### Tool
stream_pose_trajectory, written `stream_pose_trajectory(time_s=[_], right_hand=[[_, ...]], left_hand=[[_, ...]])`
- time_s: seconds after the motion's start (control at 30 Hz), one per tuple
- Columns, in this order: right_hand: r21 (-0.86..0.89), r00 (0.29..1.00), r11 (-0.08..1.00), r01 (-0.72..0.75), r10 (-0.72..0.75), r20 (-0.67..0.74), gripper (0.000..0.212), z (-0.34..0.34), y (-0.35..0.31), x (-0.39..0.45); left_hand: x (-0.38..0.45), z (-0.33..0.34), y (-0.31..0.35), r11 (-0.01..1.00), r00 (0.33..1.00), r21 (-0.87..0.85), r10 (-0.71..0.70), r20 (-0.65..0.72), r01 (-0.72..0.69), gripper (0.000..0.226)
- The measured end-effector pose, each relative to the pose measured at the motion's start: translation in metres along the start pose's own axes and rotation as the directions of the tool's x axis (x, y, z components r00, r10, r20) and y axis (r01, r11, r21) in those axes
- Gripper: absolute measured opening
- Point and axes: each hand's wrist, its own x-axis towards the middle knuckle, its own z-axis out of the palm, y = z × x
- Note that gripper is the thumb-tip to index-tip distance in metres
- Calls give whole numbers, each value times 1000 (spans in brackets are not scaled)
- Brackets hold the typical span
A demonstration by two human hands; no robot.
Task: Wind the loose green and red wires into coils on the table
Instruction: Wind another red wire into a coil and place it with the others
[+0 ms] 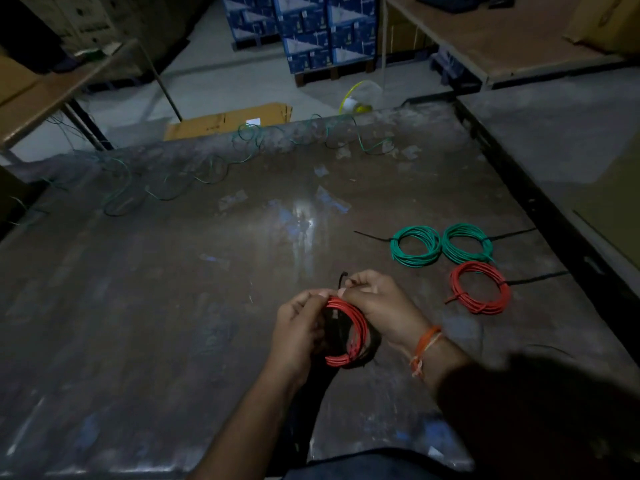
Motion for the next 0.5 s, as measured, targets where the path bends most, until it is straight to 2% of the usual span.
stream_pose_trajectory(time_s=[0.07,0.13,0.2,0.3,0.43,0.5], right_hand=[[-6,1000,1000,12,-12,-7,22,6,-2,-2],[-61,1000,998,13,-13,2,38,12,-4,-4],[-93,998,995,34,-29,47,47,19,-5,-6],[-48,987,995,85,-77,141,43,31,-4,-9],[-148,981,977,154,-133,141,39,45,-3,-14],[-198,975,962,188,-159,156,37,49,-2,-14]], left_hand=[[3,-5,7,997,999,-67,-33,-26,31,23],[6,-10,11,991,995,-129,-57,-79,47,22],[9,-16,14,977,989,-200,-94,-113,70,17],[12,-27,16,960,986,-256,-143,-91,115,16],[18,-42,17,943,985,-292,-173,-20,160,20],[20,-46,18,942,982,-284,-189,-7,179,11]])
